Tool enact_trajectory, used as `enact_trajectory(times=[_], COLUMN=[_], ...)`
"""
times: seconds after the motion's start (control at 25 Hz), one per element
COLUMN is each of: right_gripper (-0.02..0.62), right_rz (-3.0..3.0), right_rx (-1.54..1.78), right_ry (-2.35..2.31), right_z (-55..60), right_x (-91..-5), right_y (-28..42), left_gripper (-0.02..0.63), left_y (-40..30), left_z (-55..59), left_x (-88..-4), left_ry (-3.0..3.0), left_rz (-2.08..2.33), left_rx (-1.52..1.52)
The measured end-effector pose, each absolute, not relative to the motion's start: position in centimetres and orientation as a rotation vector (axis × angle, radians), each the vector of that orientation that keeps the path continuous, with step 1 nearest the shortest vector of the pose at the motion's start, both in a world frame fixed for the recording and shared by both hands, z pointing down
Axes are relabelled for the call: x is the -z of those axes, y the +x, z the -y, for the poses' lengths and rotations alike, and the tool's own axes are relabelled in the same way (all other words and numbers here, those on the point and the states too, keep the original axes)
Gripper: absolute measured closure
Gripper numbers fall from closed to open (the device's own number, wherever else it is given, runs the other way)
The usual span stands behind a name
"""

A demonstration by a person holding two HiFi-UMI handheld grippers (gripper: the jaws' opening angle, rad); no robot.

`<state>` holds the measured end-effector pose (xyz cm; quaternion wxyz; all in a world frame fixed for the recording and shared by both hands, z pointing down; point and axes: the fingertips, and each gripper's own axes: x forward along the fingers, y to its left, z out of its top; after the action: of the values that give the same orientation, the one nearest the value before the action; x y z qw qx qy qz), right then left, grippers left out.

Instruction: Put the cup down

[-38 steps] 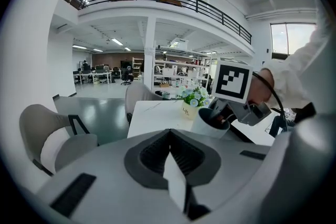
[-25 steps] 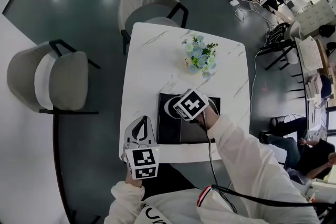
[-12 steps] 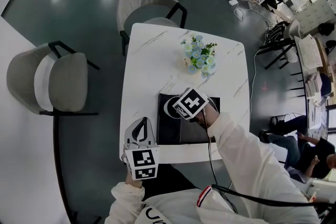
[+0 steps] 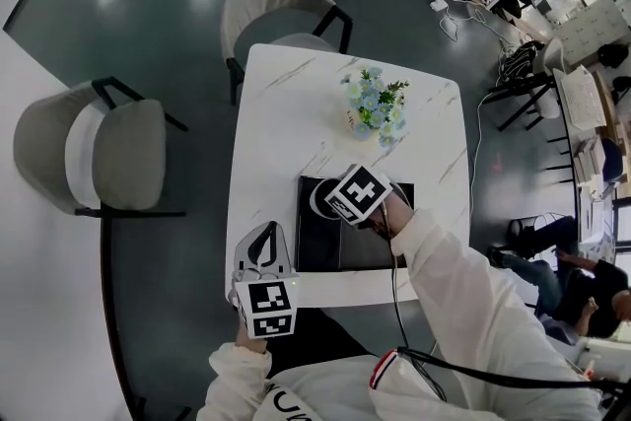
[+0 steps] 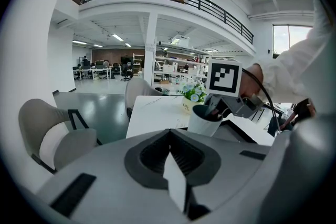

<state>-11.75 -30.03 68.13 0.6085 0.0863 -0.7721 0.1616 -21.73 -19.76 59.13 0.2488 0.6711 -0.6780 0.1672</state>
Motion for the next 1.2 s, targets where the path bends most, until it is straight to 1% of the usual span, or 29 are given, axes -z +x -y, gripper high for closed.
enact_trajectory(times=[0.28,0.68,0.96,1.08,1.16,1.2], right_gripper=[0.488,0.486,0.409,0.385,0.383,0.359], right_rz=[1.766,1.792,1.823,1.838,1.844,1.847], right_rx=[-0.369,-0.470,-0.485,-0.498,-0.509,-0.517], right_ry=[0.175,0.180,0.166,0.166,0.166,0.167], right_z=[29.6,29.7,29.5,29.7,29.6,29.6], right_x=[-68.3,-67.7,-67.3,-66.9,-66.6,-66.5], right_y=[-11.1,-11.4,-11.7,-11.9,-11.9,-11.9], left_gripper=[0.597,0.597,0.597,0.597,0.597,0.597], left_y=[-21.5,-21.1,-21.0,-20.8,-20.8,-20.8], left_z=[19.9,19.7,19.8,19.8,19.7,19.7], left_x=[-59.2,-59.5,-59.4,-59.4,-59.3,-59.2], left_ry=[1.833,1.835,1.837,1.838,1.839,1.839], left_rz=[1.840,1.827,1.826,1.825,1.825,1.825], left_rx=[-0.455,-0.458,-0.458,-0.457,-0.458,-0.460])
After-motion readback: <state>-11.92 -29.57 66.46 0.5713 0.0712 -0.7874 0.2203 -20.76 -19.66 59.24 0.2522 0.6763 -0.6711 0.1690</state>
